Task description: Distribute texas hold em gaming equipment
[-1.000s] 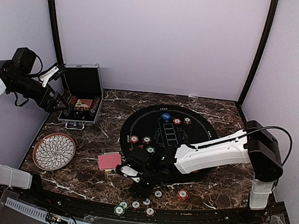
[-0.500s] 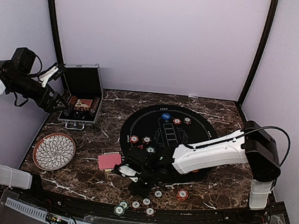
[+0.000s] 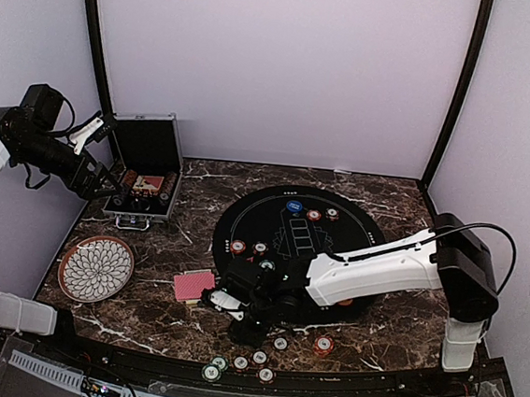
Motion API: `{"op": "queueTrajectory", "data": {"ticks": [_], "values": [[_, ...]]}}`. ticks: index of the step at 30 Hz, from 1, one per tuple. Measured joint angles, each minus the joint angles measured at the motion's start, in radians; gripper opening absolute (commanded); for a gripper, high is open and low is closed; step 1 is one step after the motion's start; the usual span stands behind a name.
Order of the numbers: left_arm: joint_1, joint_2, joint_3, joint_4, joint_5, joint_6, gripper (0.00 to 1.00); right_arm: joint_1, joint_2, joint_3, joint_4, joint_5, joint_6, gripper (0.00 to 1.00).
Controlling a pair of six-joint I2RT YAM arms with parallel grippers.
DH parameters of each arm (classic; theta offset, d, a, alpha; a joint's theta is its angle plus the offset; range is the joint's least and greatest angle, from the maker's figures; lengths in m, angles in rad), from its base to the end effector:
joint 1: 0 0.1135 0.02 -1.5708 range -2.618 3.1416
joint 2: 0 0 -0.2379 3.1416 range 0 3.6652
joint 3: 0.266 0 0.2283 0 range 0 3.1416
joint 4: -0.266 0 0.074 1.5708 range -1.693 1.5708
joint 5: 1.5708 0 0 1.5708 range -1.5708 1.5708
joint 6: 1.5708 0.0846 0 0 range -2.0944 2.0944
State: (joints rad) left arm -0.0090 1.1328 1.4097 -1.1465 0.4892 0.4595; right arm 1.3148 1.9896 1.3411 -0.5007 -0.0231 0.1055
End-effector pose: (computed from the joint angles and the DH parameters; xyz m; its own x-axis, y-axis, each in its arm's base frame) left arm 0.2101 -0.0416 0.3333 -0.5468 0.3964 -0.7375 0.6177 0.7856 -0.0357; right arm 0.0977 0.3811 0.1009 -0.3319 -0.8521 -0.4047 -0.9398 0.3356 0.0640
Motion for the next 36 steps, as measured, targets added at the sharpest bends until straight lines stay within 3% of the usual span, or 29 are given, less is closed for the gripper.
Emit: {"op": "queueTrajectory", "data": {"ticks": [11, 16, 26, 32, 36], "values": [[0.0, 0.0, 0.011, -0.005, 0.0, 0.0, 0.99, -0.021, -0.078, 0.013, -0.02, 0.004, 0.005, 0.28], [0.0, 0.0, 0.013, -0.007, 0.0, 0.0, 0.99, -0.104, -0.129, 0.013, -0.024, 0.028, 0.018, 0.26], [0.0, 0.0, 0.013, -0.007, 0.001, 0.0, 0.99, -0.472, -0.156, 0.018, -0.025, 0.117, 0.064, 0.26], [0.0, 0.0, 0.013, -0.007, 0.002, 0.0, 0.99, -0.68, -0.058, 0.089, -0.008, 0.134, 0.091, 0.26], [0.0, 0.0, 0.013, -0.007, 0.003, 0.0, 0.99, -0.753, 0.022, 0.129, 0.006, 0.135, 0.101, 0.26]]}}
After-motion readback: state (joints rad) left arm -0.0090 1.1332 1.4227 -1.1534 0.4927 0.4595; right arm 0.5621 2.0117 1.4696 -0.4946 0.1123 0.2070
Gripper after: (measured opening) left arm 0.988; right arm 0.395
